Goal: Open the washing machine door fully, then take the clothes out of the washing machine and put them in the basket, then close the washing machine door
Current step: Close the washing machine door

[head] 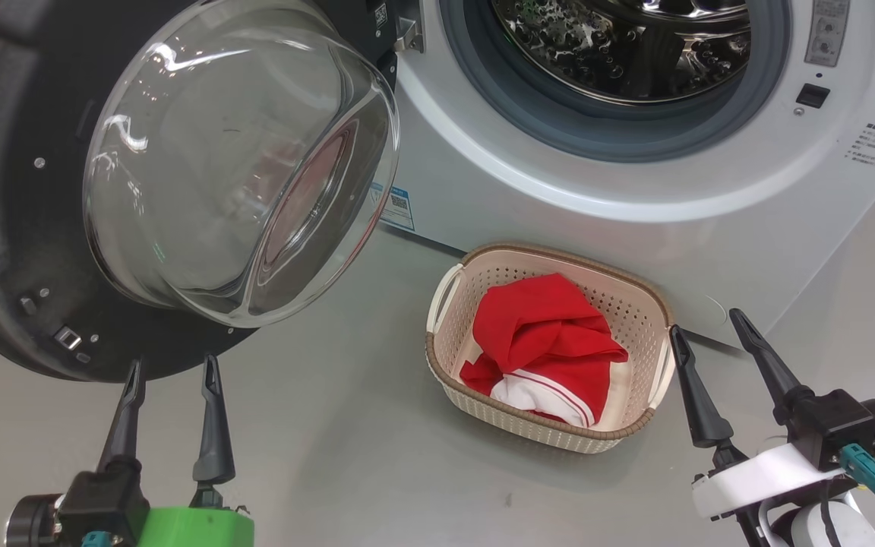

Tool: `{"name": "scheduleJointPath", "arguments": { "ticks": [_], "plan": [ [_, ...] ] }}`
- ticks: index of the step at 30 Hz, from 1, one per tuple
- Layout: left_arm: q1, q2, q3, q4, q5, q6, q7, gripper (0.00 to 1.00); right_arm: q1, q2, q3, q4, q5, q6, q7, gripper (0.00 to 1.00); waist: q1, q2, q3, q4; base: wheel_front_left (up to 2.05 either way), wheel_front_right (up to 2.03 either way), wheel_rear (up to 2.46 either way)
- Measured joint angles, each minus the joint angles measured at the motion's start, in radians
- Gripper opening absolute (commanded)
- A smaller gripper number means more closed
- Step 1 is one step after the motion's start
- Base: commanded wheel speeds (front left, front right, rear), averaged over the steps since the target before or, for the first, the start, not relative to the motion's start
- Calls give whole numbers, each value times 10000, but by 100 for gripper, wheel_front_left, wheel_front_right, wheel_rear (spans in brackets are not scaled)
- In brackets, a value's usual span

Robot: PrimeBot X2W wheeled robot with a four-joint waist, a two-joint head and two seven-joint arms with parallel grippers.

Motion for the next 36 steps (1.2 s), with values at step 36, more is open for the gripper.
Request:
{"name": "scheduleJointPath", "arguments": {
  "ticks": [36],
  "plan": [
    [-2824, -59, 2290, -5728, -8195, 4, -92, 0, 30, -113, -159, -364, 2, -19, 165, 100, 0, 0, 260, -135, 0, 0, 0]
  ]
}}
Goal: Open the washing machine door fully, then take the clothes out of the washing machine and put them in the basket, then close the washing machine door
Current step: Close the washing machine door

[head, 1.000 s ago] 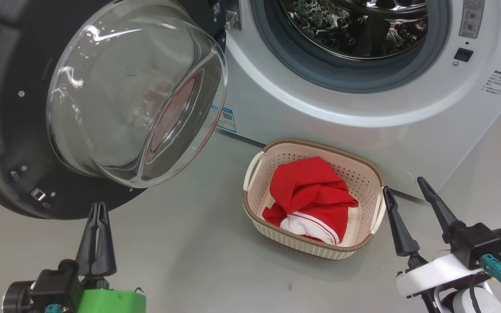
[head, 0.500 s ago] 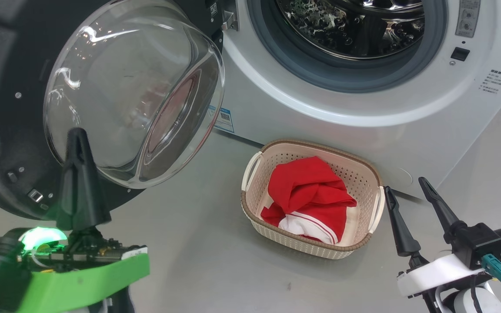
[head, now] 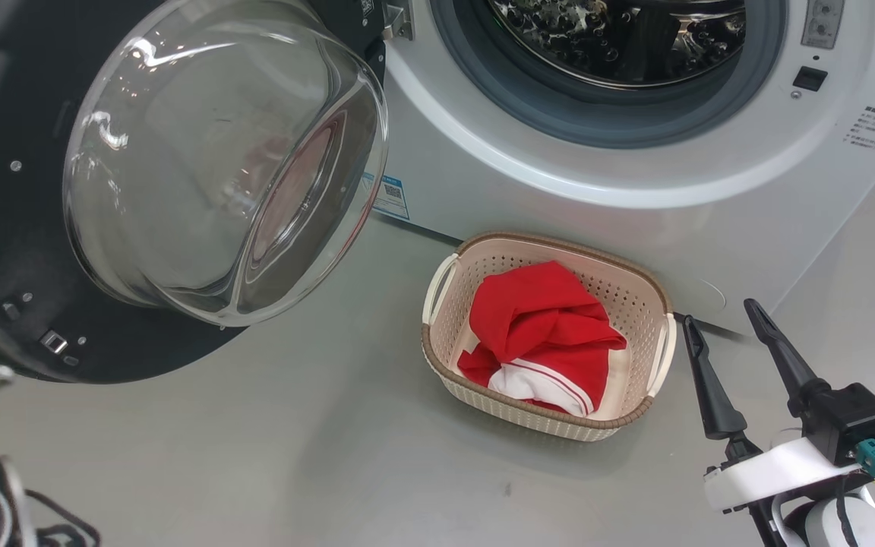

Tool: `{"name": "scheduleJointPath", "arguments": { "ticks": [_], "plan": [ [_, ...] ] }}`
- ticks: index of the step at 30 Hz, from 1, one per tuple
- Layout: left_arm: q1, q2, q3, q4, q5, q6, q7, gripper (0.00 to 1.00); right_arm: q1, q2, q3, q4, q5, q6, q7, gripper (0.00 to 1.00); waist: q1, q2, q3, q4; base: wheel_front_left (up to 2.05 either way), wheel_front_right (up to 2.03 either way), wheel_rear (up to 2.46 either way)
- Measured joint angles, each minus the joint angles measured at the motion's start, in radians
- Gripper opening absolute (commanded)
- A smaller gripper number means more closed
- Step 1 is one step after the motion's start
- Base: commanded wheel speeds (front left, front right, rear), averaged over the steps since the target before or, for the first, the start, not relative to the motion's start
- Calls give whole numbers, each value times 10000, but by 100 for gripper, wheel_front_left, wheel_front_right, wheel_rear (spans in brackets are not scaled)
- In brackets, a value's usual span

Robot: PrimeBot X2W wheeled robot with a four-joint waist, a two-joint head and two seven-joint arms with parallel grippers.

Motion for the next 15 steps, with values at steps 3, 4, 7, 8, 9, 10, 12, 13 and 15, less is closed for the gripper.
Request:
{"name": "scheduleJointPath", "arguments": {
  "ticks": [3, 4, 7, 8, 9, 10, 12, 13, 15],
  "plan": [
    [-284, -48, 928, 420, -871, 0, 0, 0, -1, -36, -31, -79, 0, 0, 29, 100, 0, 0, 120, -10, 0, 0, 0],
    [-355, -65, 1206, 616, -1166, 0, 0, 0, -2, -50, -35, -109, 0, 0, 84, 100, 0, 0, 162, -15, 0, 0, 0],
    [-436, -107, 1977, 1381, -1588, 0, -4, 0, -3, -98, -46, -180, 0, 0, 84, 100, 0, 0, 289, -43, 0, 0, 0],
    [-445, -127, 2222, 1664, -1651, -4, -15, 0, -4, -107, -67, -209, 0, 0, 84, 100, 0, 0, 330, -54, 0, 0, 0],
    [-449, -134, 2449, 1935, -1647, -17, -17, 0, -5, -127, -86, -222, 0, 0, 86, 100, 0, 0, 372, -63, 0, 0, 0],
    [-451, -134, 2627, 2213, -1657, -23, -27, 0, -5, -155, -104, -234, 0, 0, 86, 100, 0, 0, 413, -73, 0, 0, 0],
    [-471, -104, 2861, 2754, -1676, -29, -27, 0, -5, -211, -136, -274, 0, 0, 94, 100, 0, 0, 492, -89, 0, 0, 0],
    [-476, -54, 2915, 3022, -1728, -31, -27, 0, -6, -249, -148, -295, 0, 0, 96, 100, 0, 0, 531, -97, 0, 0, 0],
    [-515, 109, 3095, 3603, -1979, -67, -13, 0, -6, -303, -174, -349, 0, 0, 98, 100, 0, 0, 604, -107, 0, 0, 0]
  ]
}}
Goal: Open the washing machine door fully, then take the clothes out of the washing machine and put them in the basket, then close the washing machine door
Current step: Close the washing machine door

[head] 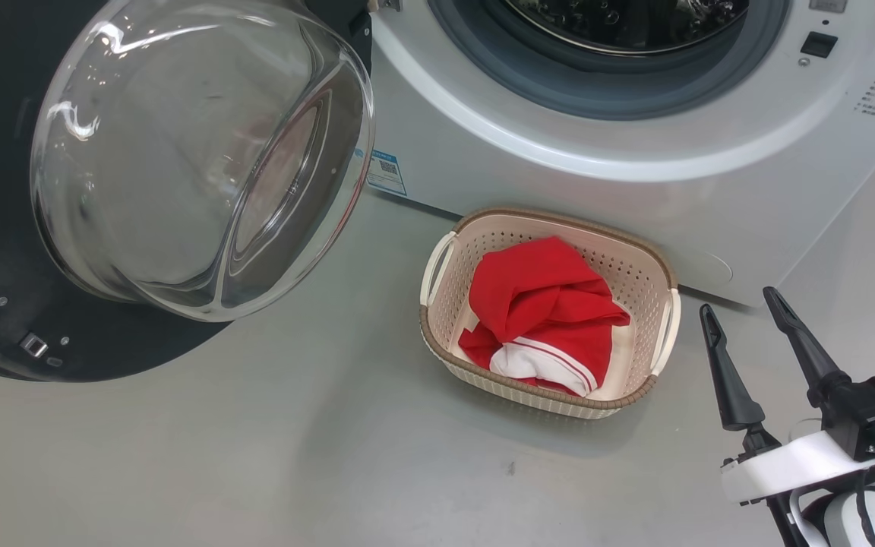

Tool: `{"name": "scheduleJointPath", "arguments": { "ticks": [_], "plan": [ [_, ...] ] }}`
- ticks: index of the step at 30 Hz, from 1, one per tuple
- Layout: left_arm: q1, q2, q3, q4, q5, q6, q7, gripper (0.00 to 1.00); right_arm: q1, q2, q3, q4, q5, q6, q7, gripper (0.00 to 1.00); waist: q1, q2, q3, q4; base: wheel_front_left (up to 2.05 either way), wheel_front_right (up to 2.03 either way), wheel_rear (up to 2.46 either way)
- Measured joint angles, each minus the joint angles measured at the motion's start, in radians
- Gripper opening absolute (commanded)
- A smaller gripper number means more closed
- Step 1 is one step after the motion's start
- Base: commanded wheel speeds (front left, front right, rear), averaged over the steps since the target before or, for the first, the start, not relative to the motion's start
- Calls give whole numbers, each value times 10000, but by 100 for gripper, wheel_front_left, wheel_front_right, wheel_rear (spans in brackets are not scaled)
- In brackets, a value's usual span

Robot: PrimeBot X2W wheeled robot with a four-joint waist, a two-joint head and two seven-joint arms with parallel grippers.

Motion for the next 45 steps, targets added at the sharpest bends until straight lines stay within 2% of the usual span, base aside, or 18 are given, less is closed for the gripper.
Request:
{"name": "scheduleJointPath", "arguments": {
  "ticks": [3, 8, 13, 21, 33, 45],
  "plan": [
    [-35, 276, 194, 817, -374, 0, 217, 0, -2, -35, -15, -52, 0, 4, 84, 100, 0, 0, 101, -14, 0, 0, 0],
    [-121, 399, 194, 1950, -905, 2, 740, 0, -3, -111, -48, -54, 2, 17, 84, 100, 0, 0, 174, -23, 0, 0, 0],
    [-184, 700, 71, 3124, -1080, 12, 1373, 0, -5, -163, -36, -75, 8, 19, 180, 100, 0, 0, 223, -29, 0, 0, 0],
    [-335, 928, -58, 4364, -1597, 17, 2251, 0, -27, -253, 4, -163, 13, 96, 251, 100, 0, -1, 332, -150, 0, 0, 0],
    [-536, 1285, -173, 5239, -2036, 38, 3145, 0, -26, -328, -54, -174, 27, 96, 291, 100, 0, 0, 402, -219, 0, 0, 0],
    [-471, 1590, -267, 5639, -2527, -497, 4251, 0, -23, -368, -61, -178, 33, 96, 295, 100, 0, 0, 388, -123, 0, 0, 0]
  ]
}}
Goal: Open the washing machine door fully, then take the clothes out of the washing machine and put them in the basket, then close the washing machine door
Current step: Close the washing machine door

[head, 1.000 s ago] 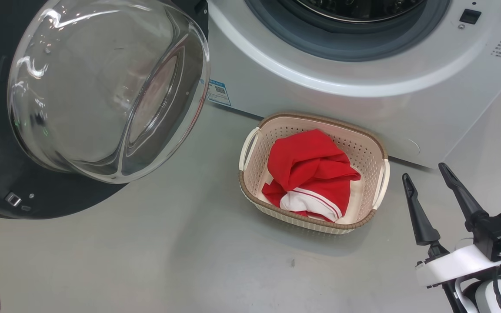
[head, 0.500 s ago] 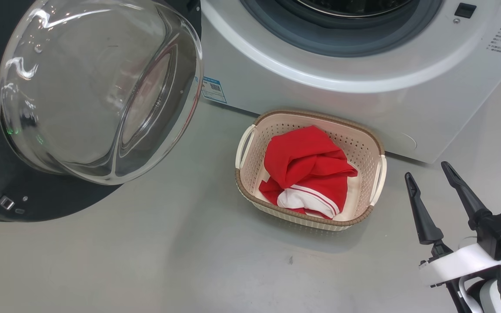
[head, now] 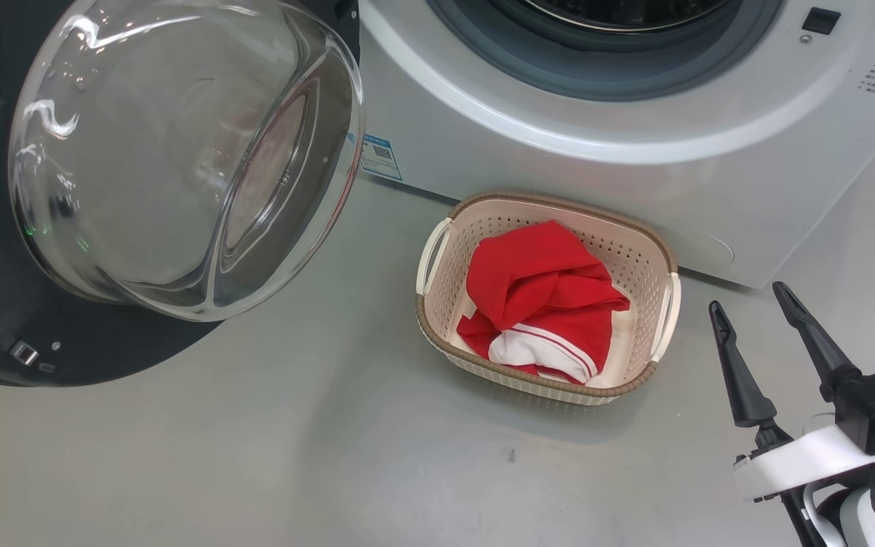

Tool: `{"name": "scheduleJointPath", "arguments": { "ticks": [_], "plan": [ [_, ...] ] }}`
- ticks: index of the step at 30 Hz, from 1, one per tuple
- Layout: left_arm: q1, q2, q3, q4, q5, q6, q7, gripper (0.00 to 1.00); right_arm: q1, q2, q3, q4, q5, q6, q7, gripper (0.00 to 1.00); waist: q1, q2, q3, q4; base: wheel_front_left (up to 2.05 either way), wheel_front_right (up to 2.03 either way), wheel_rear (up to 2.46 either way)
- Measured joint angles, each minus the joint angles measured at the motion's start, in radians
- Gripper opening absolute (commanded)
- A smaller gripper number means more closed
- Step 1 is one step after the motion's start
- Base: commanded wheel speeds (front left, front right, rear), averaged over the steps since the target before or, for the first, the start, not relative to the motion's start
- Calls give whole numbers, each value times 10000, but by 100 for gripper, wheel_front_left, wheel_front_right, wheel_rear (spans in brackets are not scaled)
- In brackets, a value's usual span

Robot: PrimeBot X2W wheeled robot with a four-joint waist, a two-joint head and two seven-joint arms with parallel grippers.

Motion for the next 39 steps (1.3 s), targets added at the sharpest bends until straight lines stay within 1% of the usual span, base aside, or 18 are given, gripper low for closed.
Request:
{"name": "scheduleJointPath", "arguments": {
  "ticks": [10, 19, 25, 32, 33, 34, 39],
  "plan": [
    [352, 36, -67, 0, -844, -679, 1149, 0, 12, -40, -10, -15, 0, 0, 56, 100, 0, 0, -35, 161, 0, 0, 0],
    [723, -127, -77, -100, -1557, -1315, 1998, 0, 20, -59, -44, -67, 2, -4, 144, 100, 0, 0, -27, 308, 0, 0, 0],
    [1039, -268, -376, -297, -2059, -1475, 2838, 0, 30, -90, -84, -79, 10, -19, 176, 100, 0, 0, -65, 406, 0, 0, 0],
    [1339, -330, -729, -823, -2268, -1655, 3772, 0, 30, -96, -44, -148, 10, -19, 232, 100, 0, 0, -89, 467, 0, 0, 0],
    [1339, -330, -729, -823, -2268, -1655, 3772, 0, 30, -96, -44, -148, 10, -19, 232, 100, 0, 0, -89, 467, 0, 0, 0],
    [1436, -332, -844, -1058, -2349, -1666, 4027, 0, 30, -96, -36, -180, 10, -19, 232, 100, 0, 0, -81, 469, 0, 0, 0],
    [1630, -454, -1152, -1628, -2694, -1751, 4631, 0, 30, -90, -40, -234, 12, -77, 261, 100, 0, 0, -43, 441, 0, 0, 0]
  ]
}}
